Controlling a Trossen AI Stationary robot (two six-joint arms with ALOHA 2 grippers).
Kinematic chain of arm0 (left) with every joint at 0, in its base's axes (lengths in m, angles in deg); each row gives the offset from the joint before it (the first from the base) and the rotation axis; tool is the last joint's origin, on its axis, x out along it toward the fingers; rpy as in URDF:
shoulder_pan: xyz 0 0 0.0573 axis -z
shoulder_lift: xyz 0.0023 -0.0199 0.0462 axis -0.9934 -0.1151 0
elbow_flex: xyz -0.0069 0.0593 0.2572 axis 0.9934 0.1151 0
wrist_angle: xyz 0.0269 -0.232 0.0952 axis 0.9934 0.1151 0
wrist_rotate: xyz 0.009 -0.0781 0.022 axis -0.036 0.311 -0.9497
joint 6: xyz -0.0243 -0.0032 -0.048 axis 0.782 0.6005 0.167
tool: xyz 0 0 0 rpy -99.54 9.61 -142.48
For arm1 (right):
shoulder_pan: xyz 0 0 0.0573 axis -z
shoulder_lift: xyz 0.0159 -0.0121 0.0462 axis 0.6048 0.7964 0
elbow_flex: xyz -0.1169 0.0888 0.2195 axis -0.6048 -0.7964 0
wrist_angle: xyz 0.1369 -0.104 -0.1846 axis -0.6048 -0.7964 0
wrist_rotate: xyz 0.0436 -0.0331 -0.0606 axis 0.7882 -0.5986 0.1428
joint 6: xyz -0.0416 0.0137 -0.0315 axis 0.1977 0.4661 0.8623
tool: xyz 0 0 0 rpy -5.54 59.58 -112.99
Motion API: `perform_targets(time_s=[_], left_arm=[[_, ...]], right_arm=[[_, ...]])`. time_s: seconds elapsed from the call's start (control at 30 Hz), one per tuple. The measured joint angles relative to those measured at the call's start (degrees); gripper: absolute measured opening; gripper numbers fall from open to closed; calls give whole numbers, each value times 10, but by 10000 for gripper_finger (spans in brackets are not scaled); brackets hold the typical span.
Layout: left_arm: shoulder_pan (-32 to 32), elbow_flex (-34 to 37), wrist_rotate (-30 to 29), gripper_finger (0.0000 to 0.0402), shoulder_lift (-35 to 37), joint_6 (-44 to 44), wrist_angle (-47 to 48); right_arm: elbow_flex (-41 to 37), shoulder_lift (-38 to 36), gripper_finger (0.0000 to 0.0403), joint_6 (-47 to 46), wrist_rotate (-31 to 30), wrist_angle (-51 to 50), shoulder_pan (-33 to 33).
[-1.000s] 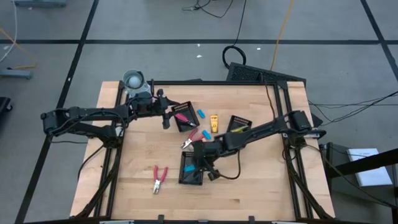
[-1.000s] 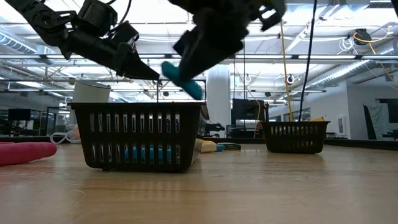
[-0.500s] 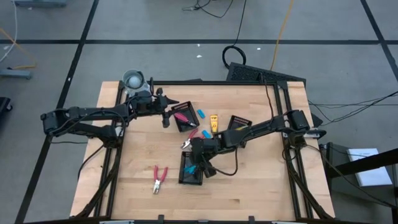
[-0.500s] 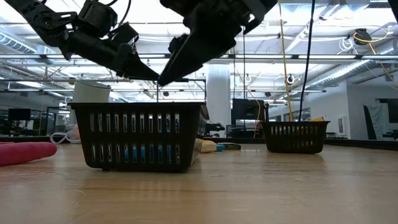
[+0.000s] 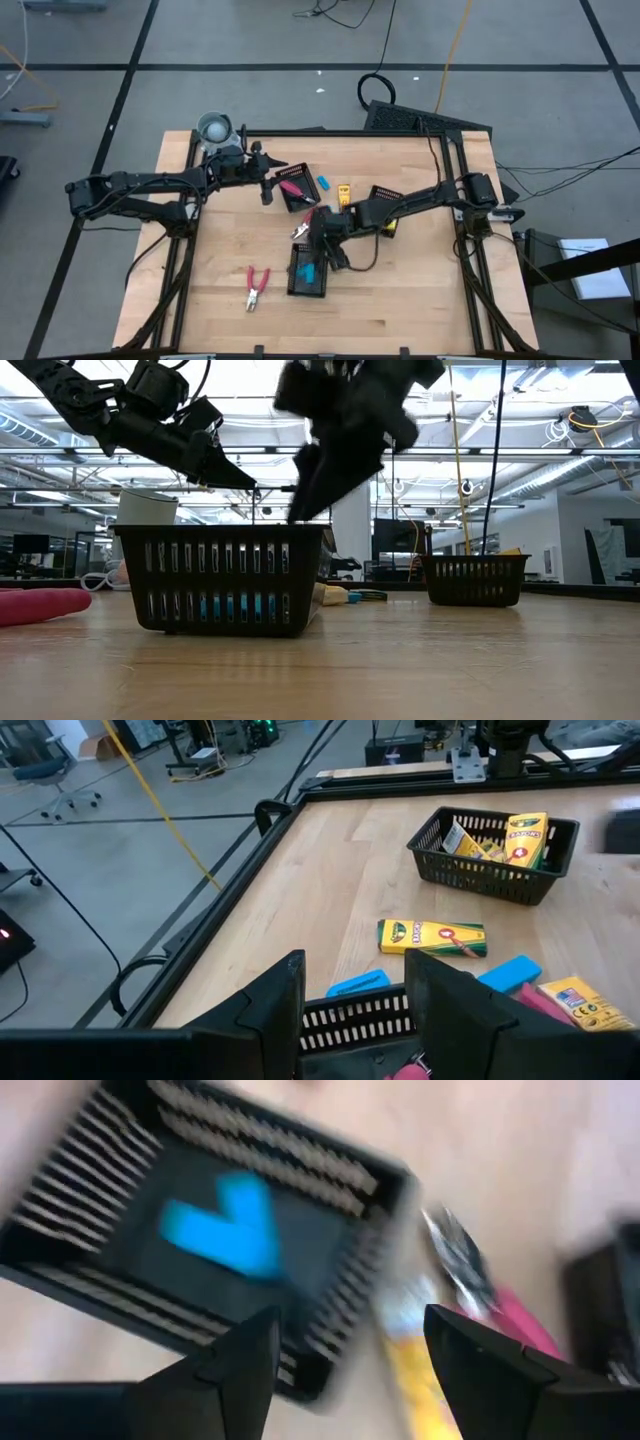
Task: Pick & Place School Supplies
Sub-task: Put the blue eraser into the bottom left black basket
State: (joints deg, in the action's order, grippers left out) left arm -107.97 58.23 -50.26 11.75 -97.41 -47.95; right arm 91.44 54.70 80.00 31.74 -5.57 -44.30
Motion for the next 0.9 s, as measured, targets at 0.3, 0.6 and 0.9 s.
perform_targets(time_s=[0.3, 0.6, 0.9], left_arm=[[-5, 0, 0, 177, 0, -7, 2], [-9, 0, 0, 177, 0, -13, 2], [-9, 0, 0, 177, 0, -15, 1]], right_arm=[[-1, -13, 231, 37, -9, -75, 97], [-1, -19, 231, 36, 53, -143, 126], [-4, -15, 231, 38, 67, -124, 128]])
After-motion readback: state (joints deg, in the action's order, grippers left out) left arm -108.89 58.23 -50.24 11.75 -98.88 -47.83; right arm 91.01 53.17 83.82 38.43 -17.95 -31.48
